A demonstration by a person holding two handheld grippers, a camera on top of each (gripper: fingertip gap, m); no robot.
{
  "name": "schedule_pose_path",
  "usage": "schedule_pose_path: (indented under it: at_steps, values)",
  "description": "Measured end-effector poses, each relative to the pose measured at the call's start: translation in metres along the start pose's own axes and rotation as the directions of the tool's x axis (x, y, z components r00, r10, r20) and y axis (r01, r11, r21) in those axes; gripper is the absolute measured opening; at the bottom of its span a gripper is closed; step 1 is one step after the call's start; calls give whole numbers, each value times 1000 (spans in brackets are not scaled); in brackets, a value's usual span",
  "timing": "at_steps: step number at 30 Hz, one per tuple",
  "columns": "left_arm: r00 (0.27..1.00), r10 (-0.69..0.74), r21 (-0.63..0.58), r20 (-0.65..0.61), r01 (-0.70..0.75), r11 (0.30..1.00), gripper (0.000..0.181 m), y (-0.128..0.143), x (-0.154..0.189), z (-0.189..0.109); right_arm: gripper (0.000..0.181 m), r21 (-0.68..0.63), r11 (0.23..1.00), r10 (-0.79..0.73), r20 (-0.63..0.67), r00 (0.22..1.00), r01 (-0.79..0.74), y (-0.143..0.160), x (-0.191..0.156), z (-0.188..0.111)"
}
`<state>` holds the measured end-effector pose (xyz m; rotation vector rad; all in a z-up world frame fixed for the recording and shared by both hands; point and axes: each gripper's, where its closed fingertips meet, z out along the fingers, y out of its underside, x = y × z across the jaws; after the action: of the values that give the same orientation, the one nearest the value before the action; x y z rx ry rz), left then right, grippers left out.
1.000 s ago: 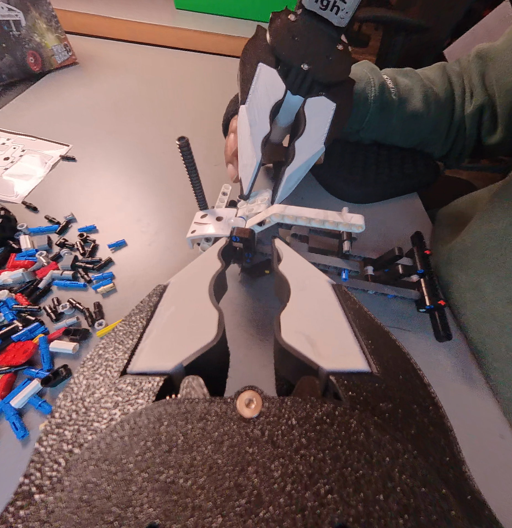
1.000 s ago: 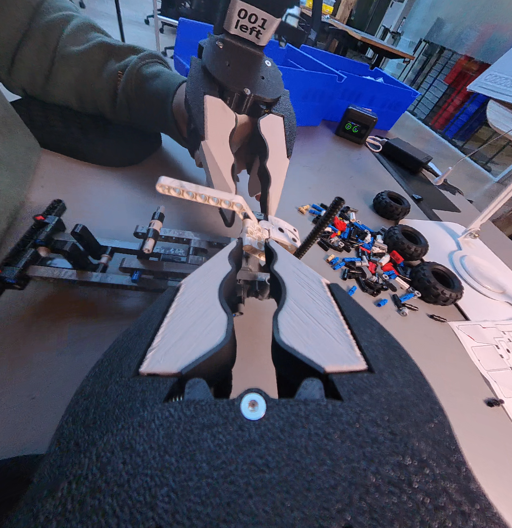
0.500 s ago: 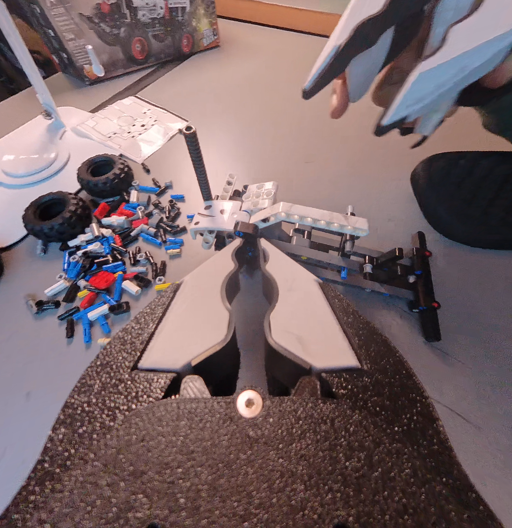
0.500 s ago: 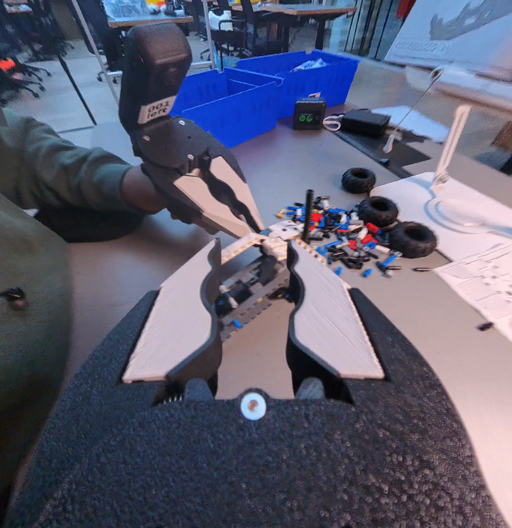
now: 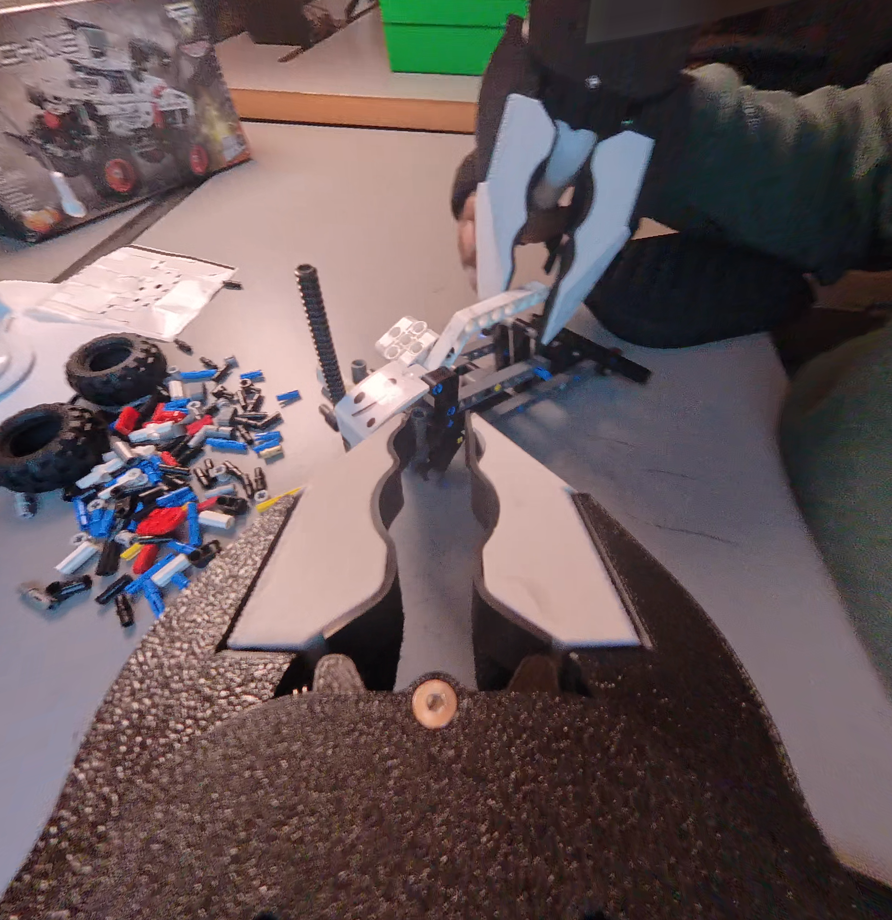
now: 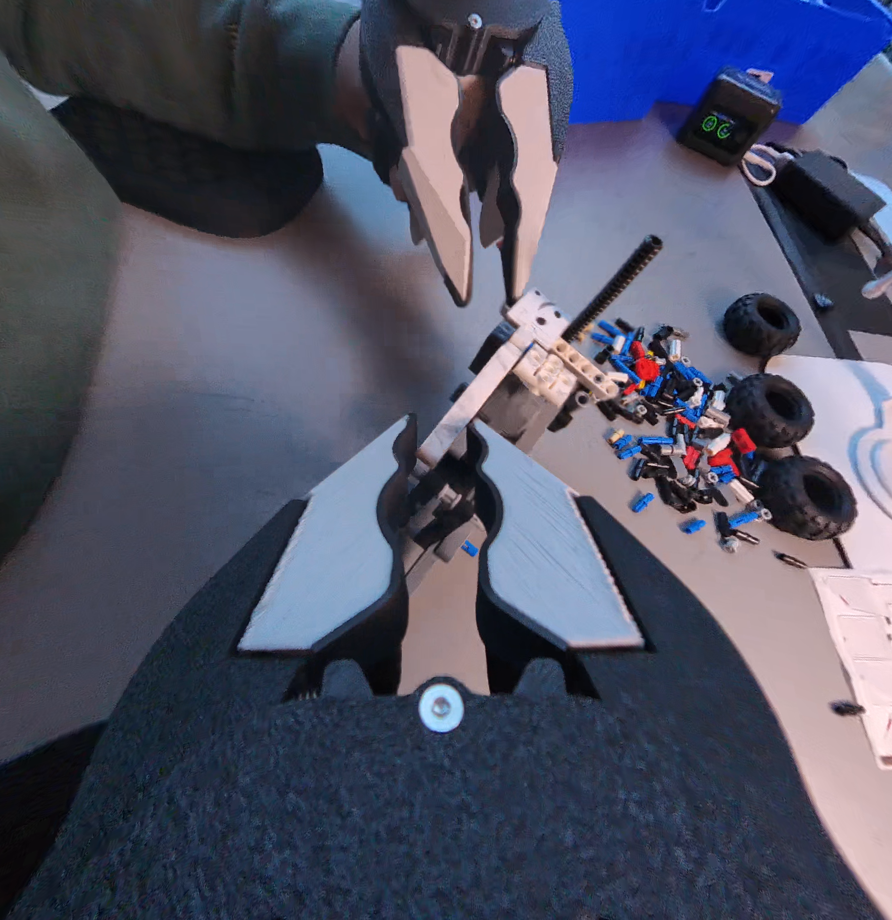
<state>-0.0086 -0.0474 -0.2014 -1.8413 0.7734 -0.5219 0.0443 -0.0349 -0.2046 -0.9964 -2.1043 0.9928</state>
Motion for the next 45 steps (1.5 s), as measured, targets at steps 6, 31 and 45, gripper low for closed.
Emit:
schedule_pose_path:
  at_steps: [6,31,45]
  values:
    - [992,-59,100,-115,71,992,41,-6,2,-19,8,-74,994,-72,64,995,77,25,27,-11]
    - [989,-133,-121,65,140,983,87,19,7,41,19,-149,939,-338,-254,906,309,-1,13,16]
    - [986,-138,-72,94,145,987,91,11,3,43,12,-97,979,-204,-332,921,182,5,14,0]
